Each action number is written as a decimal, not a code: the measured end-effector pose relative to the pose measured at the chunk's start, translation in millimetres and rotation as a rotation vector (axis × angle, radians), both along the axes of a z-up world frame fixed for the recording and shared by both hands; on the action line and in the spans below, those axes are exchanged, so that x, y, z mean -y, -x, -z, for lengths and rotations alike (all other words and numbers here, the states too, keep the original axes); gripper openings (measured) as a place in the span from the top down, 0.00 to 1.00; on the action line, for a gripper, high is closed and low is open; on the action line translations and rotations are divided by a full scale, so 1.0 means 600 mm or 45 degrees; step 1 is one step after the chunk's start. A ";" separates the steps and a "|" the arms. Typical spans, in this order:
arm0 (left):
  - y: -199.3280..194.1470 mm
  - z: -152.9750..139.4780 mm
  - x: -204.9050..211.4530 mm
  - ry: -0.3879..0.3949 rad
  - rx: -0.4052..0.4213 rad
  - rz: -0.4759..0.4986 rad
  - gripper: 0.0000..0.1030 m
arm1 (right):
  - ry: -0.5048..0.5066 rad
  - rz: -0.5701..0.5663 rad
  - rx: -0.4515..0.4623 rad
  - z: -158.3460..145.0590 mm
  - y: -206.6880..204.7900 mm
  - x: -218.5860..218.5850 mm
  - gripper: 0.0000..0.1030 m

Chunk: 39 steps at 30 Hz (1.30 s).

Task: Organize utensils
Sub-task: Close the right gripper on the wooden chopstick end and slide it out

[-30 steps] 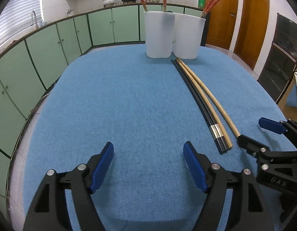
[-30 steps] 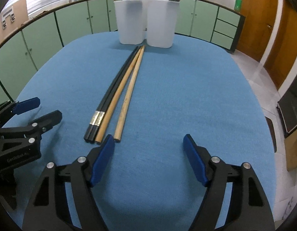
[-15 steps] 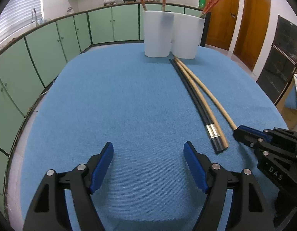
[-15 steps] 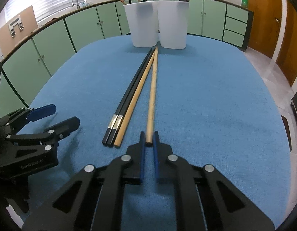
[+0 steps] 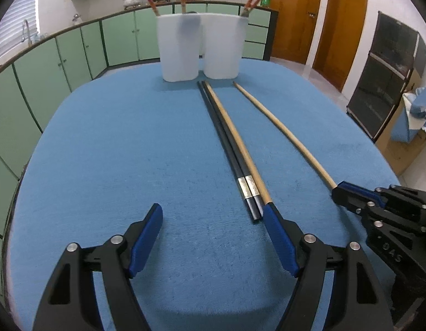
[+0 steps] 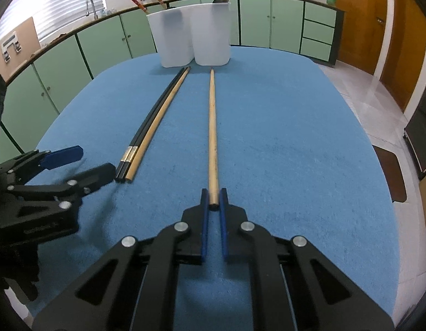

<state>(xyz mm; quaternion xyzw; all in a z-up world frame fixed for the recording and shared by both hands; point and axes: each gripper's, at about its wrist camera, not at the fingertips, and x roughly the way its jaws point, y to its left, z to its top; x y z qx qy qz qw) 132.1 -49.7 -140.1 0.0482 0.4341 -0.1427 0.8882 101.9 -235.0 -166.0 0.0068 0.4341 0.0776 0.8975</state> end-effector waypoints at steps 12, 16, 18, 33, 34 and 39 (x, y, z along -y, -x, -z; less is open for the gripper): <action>0.002 -0.004 -0.019 -0.068 0.017 -0.062 0.26 | -0.006 0.001 0.000 0.002 -0.001 0.000 0.94; 0.009 -0.008 -0.021 -0.049 0.017 -0.054 0.26 | -0.001 0.000 0.002 0.001 -0.002 -0.001 0.93; 0.010 -0.007 -0.015 -0.045 0.012 -0.040 0.26 | -0.002 0.000 0.001 0.000 -0.002 0.000 0.93; 0.009 -0.002 0.009 -0.044 0.021 0.002 0.84 | -0.040 -0.021 0.003 0.005 -0.005 0.008 0.93; 0.009 -0.003 0.012 -0.040 0.021 0.009 0.90 | -0.041 -0.021 0.004 0.005 -0.004 0.009 0.93; 0.008 -0.007 0.005 -0.003 0.012 -0.003 0.93 | -0.056 -0.019 0.010 0.000 -0.001 0.014 0.94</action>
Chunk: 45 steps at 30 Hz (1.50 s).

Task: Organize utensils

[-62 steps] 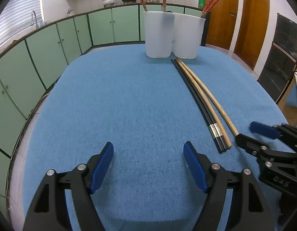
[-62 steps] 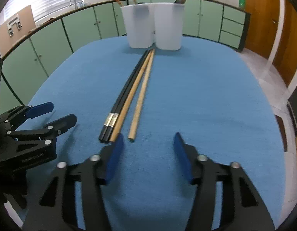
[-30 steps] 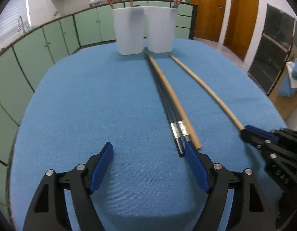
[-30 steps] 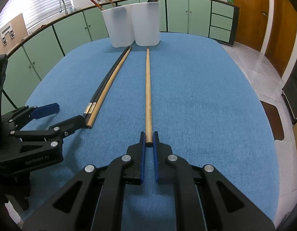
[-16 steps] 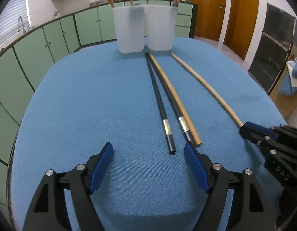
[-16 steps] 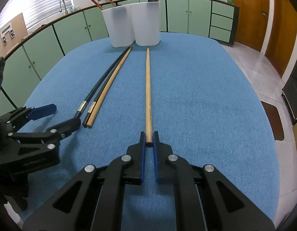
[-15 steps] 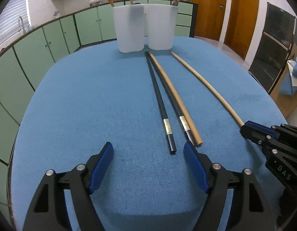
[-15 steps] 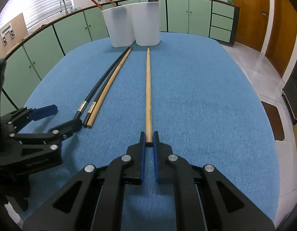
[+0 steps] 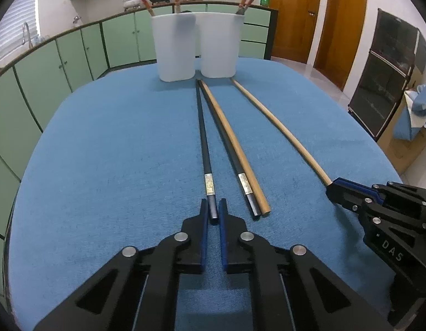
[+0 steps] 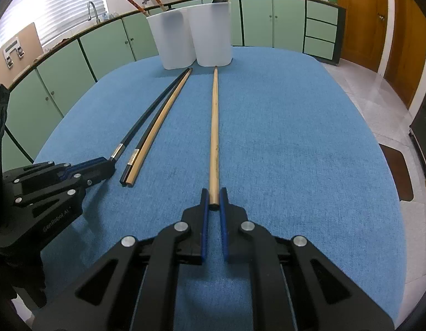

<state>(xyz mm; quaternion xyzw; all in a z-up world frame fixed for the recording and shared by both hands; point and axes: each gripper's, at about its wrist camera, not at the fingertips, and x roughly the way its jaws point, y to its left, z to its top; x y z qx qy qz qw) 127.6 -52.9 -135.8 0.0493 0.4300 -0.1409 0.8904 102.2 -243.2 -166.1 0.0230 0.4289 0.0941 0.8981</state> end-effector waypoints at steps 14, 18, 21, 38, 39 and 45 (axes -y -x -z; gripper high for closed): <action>0.040 -0.133 -0.035 0.018 0.255 -0.019 0.93 | -0.011 -0.007 0.182 -0.112 0.022 0.019 0.94; 0.040 -0.185 -0.041 0.056 0.346 -0.018 0.94 | -0.060 -0.014 0.244 -0.164 0.019 0.035 0.94; 0.039 -0.217 -0.050 0.077 0.401 -0.009 0.94 | -0.082 -0.019 0.284 -0.199 0.014 0.043 0.94; 0.019 -0.187 -0.050 0.052 0.315 0.029 0.94 | -0.025 -0.005 0.407 -0.286 0.037 0.069 0.93; 0.023 -0.162 -0.050 0.045 0.268 0.032 0.94 | 0.002 0.008 0.403 -0.275 0.056 0.070 0.93; 0.043 -0.066 -0.063 -0.029 0.121 -0.016 0.86 | 0.046 0.014 0.161 -0.160 0.121 0.068 0.93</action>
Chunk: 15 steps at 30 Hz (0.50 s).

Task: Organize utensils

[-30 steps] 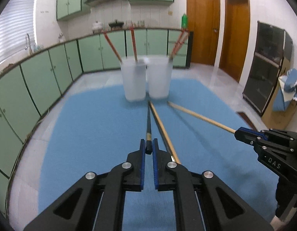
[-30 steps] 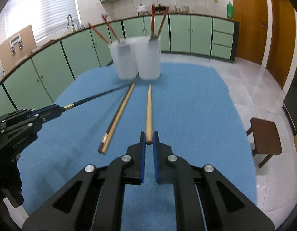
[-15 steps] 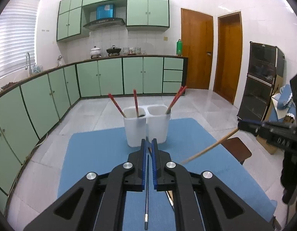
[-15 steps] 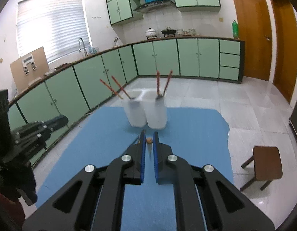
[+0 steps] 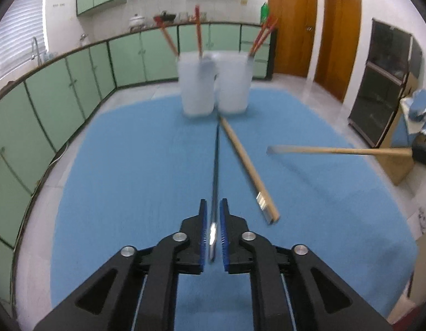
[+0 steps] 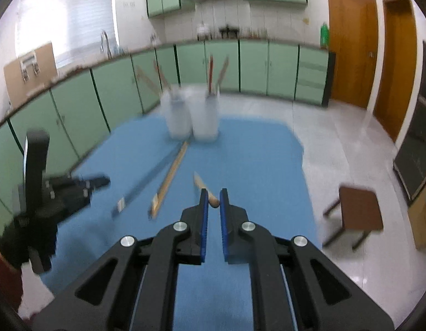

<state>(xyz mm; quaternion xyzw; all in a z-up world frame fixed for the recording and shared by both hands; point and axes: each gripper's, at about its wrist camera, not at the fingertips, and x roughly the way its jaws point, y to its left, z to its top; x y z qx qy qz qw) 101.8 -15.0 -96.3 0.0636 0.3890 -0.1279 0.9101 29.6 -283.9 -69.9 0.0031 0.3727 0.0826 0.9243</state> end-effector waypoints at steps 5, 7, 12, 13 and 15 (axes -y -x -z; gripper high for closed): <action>0.000 0.048 -0.014 0.005 -0.089 -0.059 0.76 | 0.003 0.009 -0.125 0.112 -0.025 -0.016 0.94; 0.000 0.057 -0.013 0.017 -0.102 -0.060 0.76 | -0.039 0.010 -0.165 0.138 -0.041 -0.021 0.94; -0.008 0.068 -0.006 0.023 -0.120 -0.067 0.76 | -0.018 -0.007 -0.156 0.157 -0.054 -0.040 0.94; -0.009 0.069 -0.005 0.024 -0.120 -0.065 0.76 | -0.020 -0.009 -0.155 0.157 -0.056 -0.042 0.94; -0.013 0.071 -0.005 0.029 -0.119 -0.067 0.76 | -0.030 -0.007 -0.157 0.157 -0.059 -0.039 0.94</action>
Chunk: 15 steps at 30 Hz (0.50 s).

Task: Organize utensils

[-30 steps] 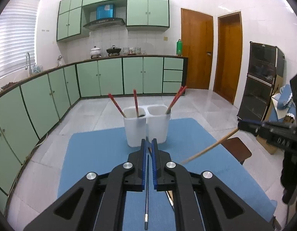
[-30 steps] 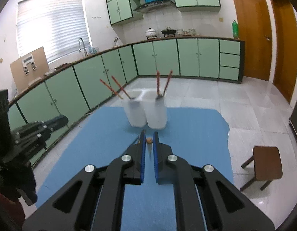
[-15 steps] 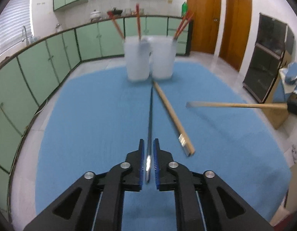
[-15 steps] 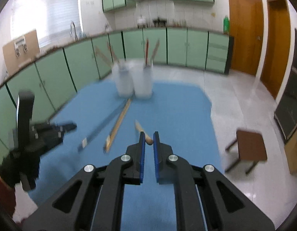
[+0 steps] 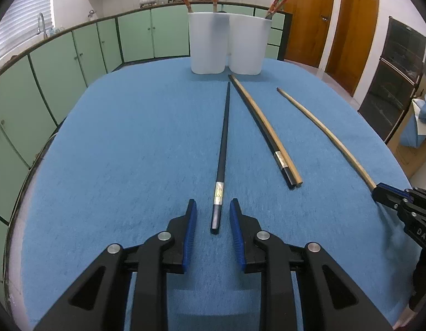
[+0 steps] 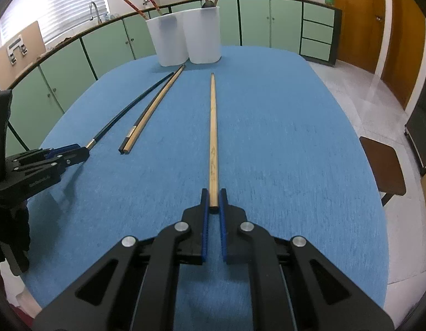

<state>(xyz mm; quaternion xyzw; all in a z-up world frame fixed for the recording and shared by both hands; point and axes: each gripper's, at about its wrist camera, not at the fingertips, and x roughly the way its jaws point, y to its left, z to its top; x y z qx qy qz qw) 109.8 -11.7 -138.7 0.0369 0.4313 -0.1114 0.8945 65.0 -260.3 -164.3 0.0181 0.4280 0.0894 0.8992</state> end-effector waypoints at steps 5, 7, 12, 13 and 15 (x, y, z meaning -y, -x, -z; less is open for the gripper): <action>0.005 0.004 0.006 -0.016 0.013 0.009 0.79 | -0.024 -0.002 0.003 0.003 -0.004 0.008 0.94; 0.004 0.003 0.011 -0.020 0.015 0.014 0.81 | -0.040 -0.006 0.004 0.002 0.004 0.014 0.92; 0.002 0.003 0.012 -0.009 0.016 0.006 0.86 | -0.063 -0.010 0.016 0.002 0.014 0.020 0.79; 0.002 0.003 0.013 -0.012 0.017 0.006 0.90 | -0.059 -0.011 0.020 0.001 0.016 0.020 0.79; 0.002 0.003 0.014 -0.012 0.017 0.011 0.92 | -0.047 -0.012 0.028 0.002 0.022 0.019 0.79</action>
